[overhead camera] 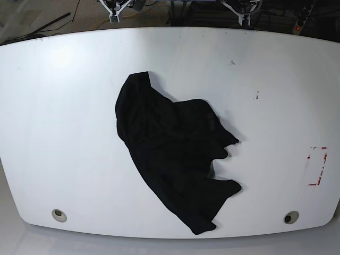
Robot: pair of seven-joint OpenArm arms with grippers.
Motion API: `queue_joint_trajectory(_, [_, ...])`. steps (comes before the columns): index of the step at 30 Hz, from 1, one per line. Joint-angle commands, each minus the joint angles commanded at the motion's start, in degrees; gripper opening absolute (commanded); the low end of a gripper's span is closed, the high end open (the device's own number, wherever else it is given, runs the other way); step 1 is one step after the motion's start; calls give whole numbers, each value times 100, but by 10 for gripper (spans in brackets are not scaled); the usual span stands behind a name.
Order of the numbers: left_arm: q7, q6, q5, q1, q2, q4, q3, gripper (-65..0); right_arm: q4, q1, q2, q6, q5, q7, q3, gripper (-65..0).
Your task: Fold the T-shirt properly
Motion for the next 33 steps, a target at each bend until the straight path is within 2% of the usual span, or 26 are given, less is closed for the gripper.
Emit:
queue_joint_trajectory(3, [5, -31, 6, -150, 20, -116, -2, -440, 46, 281, -169, 42, 47, -24, -20, -450])
queue_joint_trajectory(17, [-4, -31, 6, 17, 20, -19, -2, -440, 82, 184, -169, 42, 73, -15, -2, -455])
queue_joint_trajectory(22, [-4, -31, 15, 342, 38, 535, -2, -440, 627, -282, -187, 68, 82, 310, -2, -455])
queue_joint_trajectory(29, [5, -31, -3, 931, 82, 1387, -2, -443, 970, -695, -257, 103, 90, 319, 16, -455])
queue_joint_trajectory(33, [23, -40, -3, 1502, 108, 2258, -11, -444, 1638, -1205, -318, 103, 90, 319, 16, -455])
